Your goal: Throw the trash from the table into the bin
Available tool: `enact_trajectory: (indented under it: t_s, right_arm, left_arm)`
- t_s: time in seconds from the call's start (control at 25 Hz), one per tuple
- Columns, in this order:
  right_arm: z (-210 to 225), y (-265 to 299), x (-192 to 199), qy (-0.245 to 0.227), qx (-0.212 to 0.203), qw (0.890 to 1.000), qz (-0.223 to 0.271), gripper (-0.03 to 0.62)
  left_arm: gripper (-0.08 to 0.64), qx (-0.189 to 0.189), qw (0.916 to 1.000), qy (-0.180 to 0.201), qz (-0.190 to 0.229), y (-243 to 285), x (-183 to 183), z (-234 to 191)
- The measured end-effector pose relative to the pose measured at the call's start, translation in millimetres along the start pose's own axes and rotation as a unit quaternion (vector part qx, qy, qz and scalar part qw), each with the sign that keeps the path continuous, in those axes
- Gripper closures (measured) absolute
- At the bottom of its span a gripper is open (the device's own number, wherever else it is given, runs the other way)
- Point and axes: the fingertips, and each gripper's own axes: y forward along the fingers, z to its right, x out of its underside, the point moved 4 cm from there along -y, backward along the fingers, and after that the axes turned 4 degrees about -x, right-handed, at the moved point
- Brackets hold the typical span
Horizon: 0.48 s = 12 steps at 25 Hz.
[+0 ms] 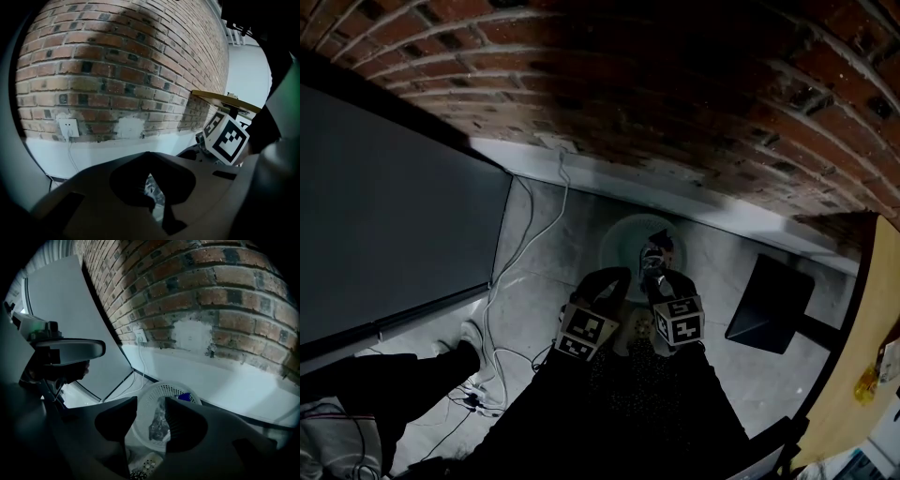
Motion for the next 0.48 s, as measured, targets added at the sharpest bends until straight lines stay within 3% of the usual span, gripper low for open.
enact_trajectory:
  t_s: [0.48]
  right_arm:
    - [-19.3,-49.9,-35.0,-0.008,0.005,0.999,0.049,0.414]
  left_arm:
    - [0.554,0.001,0.9998,-0.001,0.02,-38.4,-35.3,3.1]
